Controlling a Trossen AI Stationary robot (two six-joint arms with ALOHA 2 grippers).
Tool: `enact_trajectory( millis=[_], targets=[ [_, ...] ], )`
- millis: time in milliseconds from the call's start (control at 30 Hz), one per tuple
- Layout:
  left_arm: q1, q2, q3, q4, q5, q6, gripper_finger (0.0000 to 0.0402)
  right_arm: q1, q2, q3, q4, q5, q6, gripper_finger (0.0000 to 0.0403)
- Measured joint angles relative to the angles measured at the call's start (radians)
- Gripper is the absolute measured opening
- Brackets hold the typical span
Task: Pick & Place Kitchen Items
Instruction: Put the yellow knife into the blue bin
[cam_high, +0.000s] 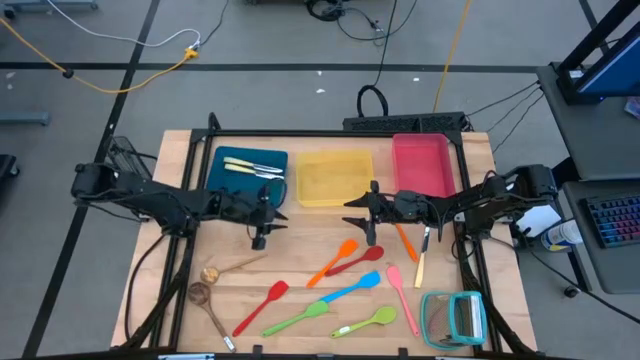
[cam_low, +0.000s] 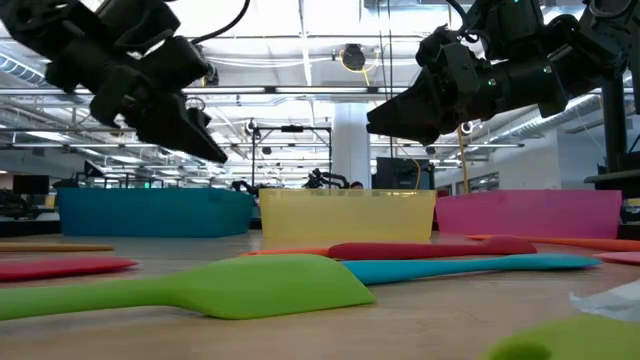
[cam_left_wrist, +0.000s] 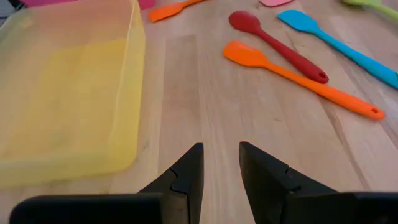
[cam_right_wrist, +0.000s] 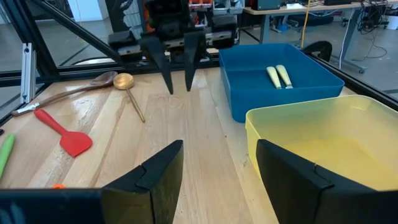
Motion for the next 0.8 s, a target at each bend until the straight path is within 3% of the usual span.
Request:
enact_trajectory(
  millis=[300,500,800],
  targets=[
    [-0.108,0.018,-0.018,0.003,-0.2,-0.17,0.0106,0.0,0.0,0.0,0.0,0.0,0.0,0.0196],
    [-0.179,0.096,-0.019,0.025,-0.232,-0.211,0.0106,0.0,0.0,0.0,0.0,0.0,0.0,0.0196],
    [-0.267,0.244,-0.019,0.206,-0.238,-0.165,0.0106,0.0,0.0,0.0,0.0,0.0,0.0,0.0196]
  ],
)
